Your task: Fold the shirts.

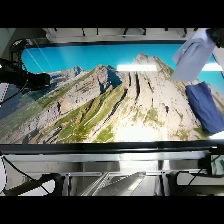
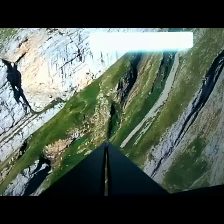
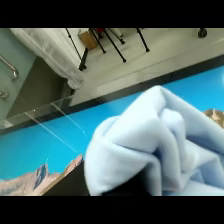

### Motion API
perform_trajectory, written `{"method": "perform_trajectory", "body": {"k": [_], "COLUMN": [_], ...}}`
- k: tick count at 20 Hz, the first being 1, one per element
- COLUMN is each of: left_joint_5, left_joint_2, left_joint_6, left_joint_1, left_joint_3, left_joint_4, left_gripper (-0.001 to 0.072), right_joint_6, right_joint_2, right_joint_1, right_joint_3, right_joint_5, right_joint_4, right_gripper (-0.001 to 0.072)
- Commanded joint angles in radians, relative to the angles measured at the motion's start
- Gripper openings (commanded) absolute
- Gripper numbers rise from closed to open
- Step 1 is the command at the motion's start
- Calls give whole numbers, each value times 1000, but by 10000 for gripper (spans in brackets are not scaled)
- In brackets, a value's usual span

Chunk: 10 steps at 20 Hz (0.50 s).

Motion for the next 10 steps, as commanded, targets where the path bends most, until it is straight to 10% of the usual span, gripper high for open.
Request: {"method": "perform_trajectory", "body": {"k": [1, 10], "left_joint_5": [15, 91], "left_joint_2": [0, 23], "left_joint_6": [1, 1], "left_joint_1": [-1, 0], "left_joint_3": [0, 0], "left_joint_4": [0, 8], "left_gripper": [16, 16], "right_joint_6": [-11, -262], "right_joint_2": [-225, -357], "right_joint_1": [-51, -227], "right_joint_3": [271, 319], "right_joint_5": [19, 27], "right_joint_4": [36, 274], "right_gripper": [17, 13]}}
